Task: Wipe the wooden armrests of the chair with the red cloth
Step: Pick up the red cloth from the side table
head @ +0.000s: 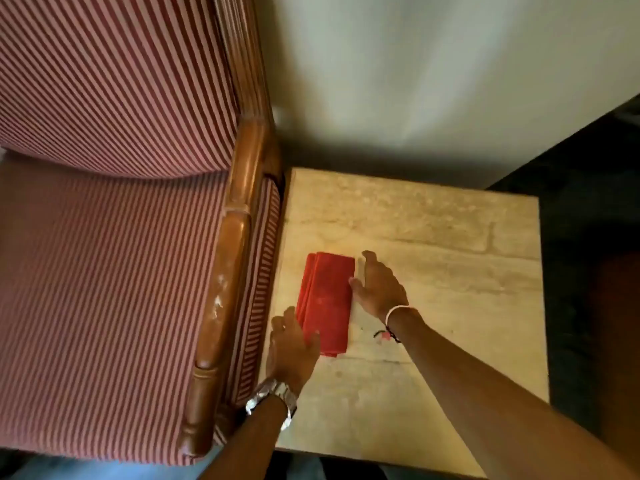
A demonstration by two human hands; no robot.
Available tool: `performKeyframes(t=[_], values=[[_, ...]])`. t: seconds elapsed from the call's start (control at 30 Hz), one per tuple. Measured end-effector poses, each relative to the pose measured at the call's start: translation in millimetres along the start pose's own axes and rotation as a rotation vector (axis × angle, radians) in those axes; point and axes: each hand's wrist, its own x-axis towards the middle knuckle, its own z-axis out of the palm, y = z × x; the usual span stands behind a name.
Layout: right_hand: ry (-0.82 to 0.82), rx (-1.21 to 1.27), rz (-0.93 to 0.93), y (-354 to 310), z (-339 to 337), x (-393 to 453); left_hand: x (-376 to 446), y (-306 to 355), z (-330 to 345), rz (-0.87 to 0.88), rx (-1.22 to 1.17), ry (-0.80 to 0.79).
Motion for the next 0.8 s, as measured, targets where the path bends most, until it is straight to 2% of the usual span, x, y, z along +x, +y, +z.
performKeyframes(t=[0.1, 0.2, 0.37, 0.53, 0.8], values=[[0.077, 0.352, 0.174, 15, 30, 25, 26, -15, 20, -0.021, -0.050, 0.077], [0.139, 0.411, 0.226, 19, 54, 38, 37, -24, 36, -0.016, -0.117, 0.143], [0.165, 0.365, 0.117, 14, 70, 39, 48, -29, 37, -0.060, -0.184, 0.134], [0.140, 0.685, 0.121, 11, 56, 25, 38, -25, 20, -0.017, -0.193, 0.095], [0.196, 0.822, -0.212, -46, 9, -49, -18, -7, -47, 0.171, -0.177, 0.131]])
